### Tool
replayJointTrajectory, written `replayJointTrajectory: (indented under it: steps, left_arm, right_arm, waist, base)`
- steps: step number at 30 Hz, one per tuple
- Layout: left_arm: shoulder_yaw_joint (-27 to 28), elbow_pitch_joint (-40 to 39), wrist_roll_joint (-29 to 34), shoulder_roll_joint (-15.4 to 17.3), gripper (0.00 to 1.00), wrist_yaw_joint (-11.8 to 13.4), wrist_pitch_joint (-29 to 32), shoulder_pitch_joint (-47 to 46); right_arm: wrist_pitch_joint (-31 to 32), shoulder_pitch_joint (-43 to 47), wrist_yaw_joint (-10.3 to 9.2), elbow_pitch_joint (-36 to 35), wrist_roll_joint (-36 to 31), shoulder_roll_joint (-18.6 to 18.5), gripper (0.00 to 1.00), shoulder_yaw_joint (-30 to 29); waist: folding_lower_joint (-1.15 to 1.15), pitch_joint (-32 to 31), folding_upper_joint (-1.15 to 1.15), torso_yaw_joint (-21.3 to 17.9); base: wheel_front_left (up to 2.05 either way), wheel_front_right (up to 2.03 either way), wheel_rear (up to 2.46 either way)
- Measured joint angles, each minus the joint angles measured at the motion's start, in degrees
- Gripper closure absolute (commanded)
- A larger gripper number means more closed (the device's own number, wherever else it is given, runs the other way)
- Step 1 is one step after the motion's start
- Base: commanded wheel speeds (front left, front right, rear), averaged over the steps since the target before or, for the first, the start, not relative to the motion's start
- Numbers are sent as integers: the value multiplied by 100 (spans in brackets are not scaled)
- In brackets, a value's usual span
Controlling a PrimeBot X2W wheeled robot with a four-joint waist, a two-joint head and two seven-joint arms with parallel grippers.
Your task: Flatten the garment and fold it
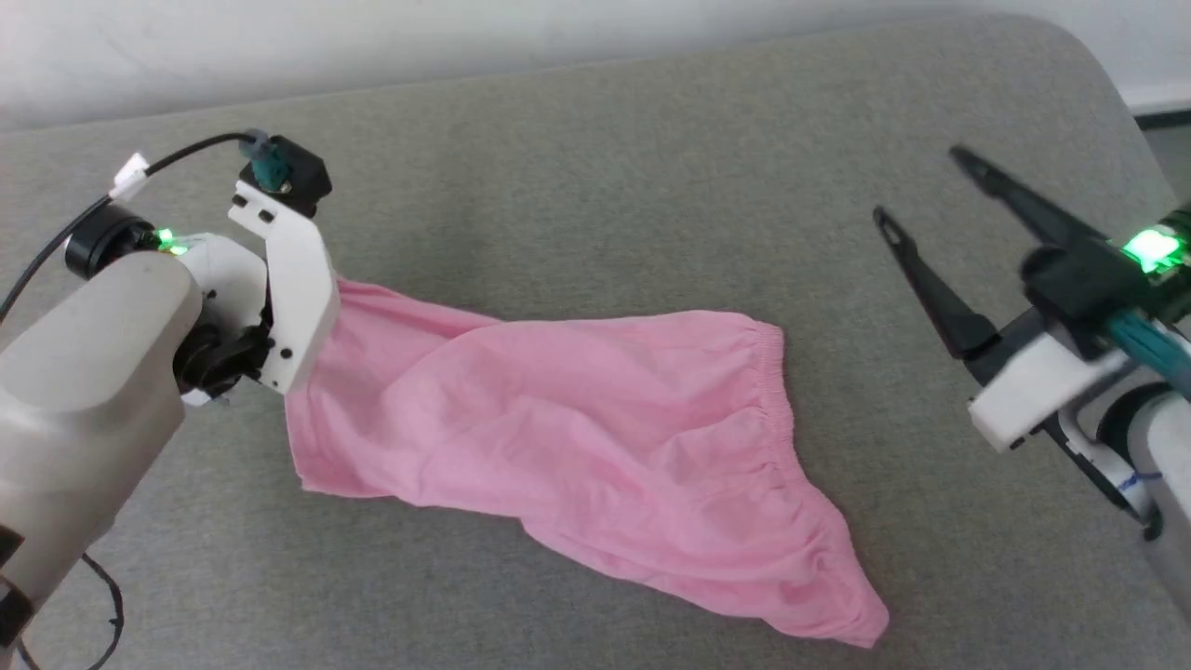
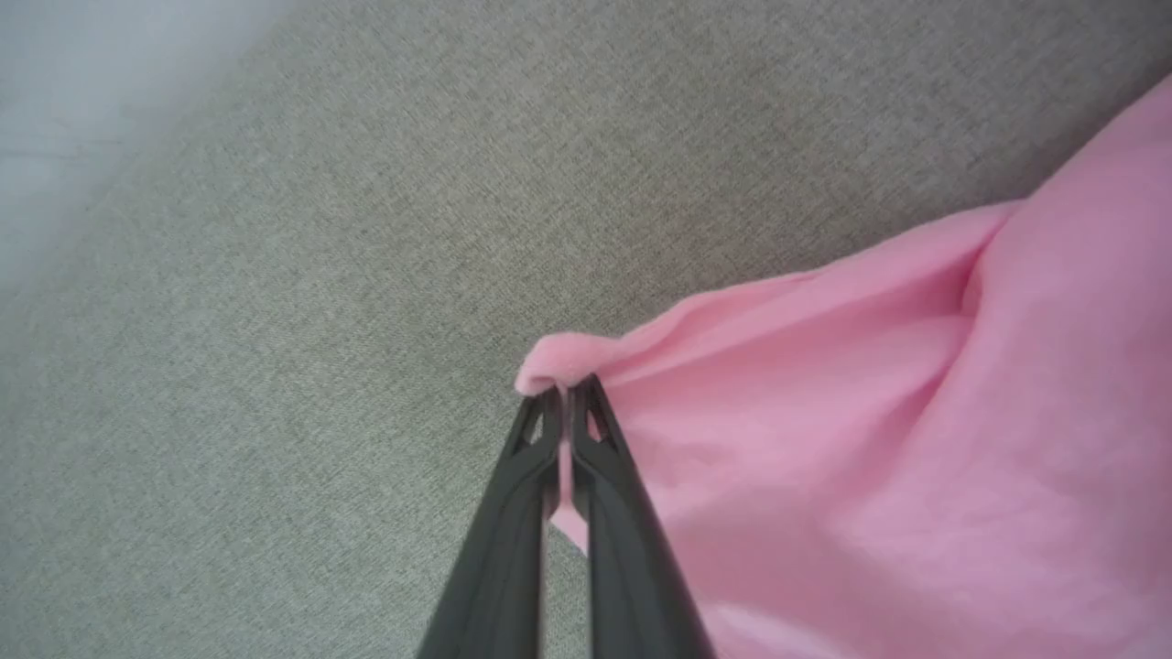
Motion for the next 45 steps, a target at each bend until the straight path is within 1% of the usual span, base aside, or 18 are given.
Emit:
replayJointTrajectory:
  steps: [3, 7, 9, 11, 14, 16, 18, 24, 27, 30, 31, 32, 34, 36, 40, 45]
  left_arm:
    - [-15, -63, -5, 48, 100, 0, -224, 64]
    - [-62, -134, -3, 53, 100, -1, -407, 119]
    - [-73, -154, 2, 41, 100, 0, -468, 119]
    - [-76, -160, 3, 8, 100, 0, -511, 117]
    - [-91, -155, 10, -94, 100, 0, -553, 96]
    - [-107, -151, 56, -179, 100, -1, -606, 44]
    - [-112, -138, 66, -250, 100, -1, -668, -41]
    - [-143, -67, 143, -382, 100, -1, -849, -181]
    - [-189, -29, 142, -392, 100, -1, -895, -210]
    - [-222, -4, 138, -397, 100, -1, -942, -266]
    - [-235, 5, 138, -397, 100, -1, -946, -269]
    - [-253, 22, 133, -396, 100, -1, -954, -269]
    - [-276, 55, 97, -386, 100, -1, -1016, -268]
    - [-287, 97, 67, -381, 100, -1, -1138, -264]
    - [-255, 215, 114, -353, 100, 4, -1713, -241]
    - [-201, 311, 305, -324, 100, 102, -2441, -145]
  right_arm:
    - [1122, -575, 1, 205, 833, -660, 0, 1036]
    - [2403, -1583, 1, 324, 1872, -1168, 0, 2423]
    - [2995, -2120, 1, 493, 2291, -1227, 0, 3041]
    - [3475, -2569, 1, 714, 2715, -1167, 0, 3527]
    - [4020, -3182, 1, 1089, 3066, -1047, 0, 4253]
    - [4192, -3451, 1, 1386, 3254, -950, 0, 4630]
    - [4214, -3589, 1, 1688, 3434, -850, 0, 4862]
    - [3900, -3579, 0, 2525, 3960, -441, 0, 5113]
    - [3900, -3500, 0, 2706, 3968, -312, 0, 5168]
    - [3906, -3475, 0, 2736, 3971, -300, 0, 5107]
    - [3905, -3474, 0, 2722, 3964, -302, 65, 5087]
    - [3891, -3470, 0, 2700, 3941, -302, 100, 5077]
    - [3718, -3443, 1, 2669, 3907, -305, 100, 5097]
    - [3395, -3410, 1, 2662, 3865, -294, 100, 5167]
    - [2471, -3363, 1, 2673, 3866, -345, 100, 5254]
    - [1470, -3510, 1, 2684, 3772, -448, 100, 5242]
  waist:
    - [0, -85, 0, 145]
    - [0, -151, 0, 334]
    - [0, -155, 0, 421]
    - [0, -134, 0, 496]
    - [0, -49, 0, 588]
    - [0, 25, 0, 648]
    - [0, 107, 0, 711]
    - [0, 377, 0, 886]
    - [0, 501, 0, 946]
    - [-1, 577, 0, 992]
    - [0, 589, 0, 1001]
    - [0, 590, 0, 1000]
    - [0, 568, 0, 986]
    - [1, 510, 0, 966]
    - [1, 320, 0, 903]
    - [0, -27, 0, 825]
  base:
    - [0, 0, 0]
    - [0, 0, 0]
    - [0, 0, 0]
    - [0, 0, 0]
    - [0, 0, 0]
    - [0, 0, 0]
    - [0, 0, 0]
    - [0, 0, 0]
    - [0, 0, 0]
    - [0, 0, 0]
    - [0, 0, 0]
    - [0, 0, 0]
    - [0, 0, 0]
    - [0, 0, 0]
    - [0, 0, 0]
    - [0, 0, 0]
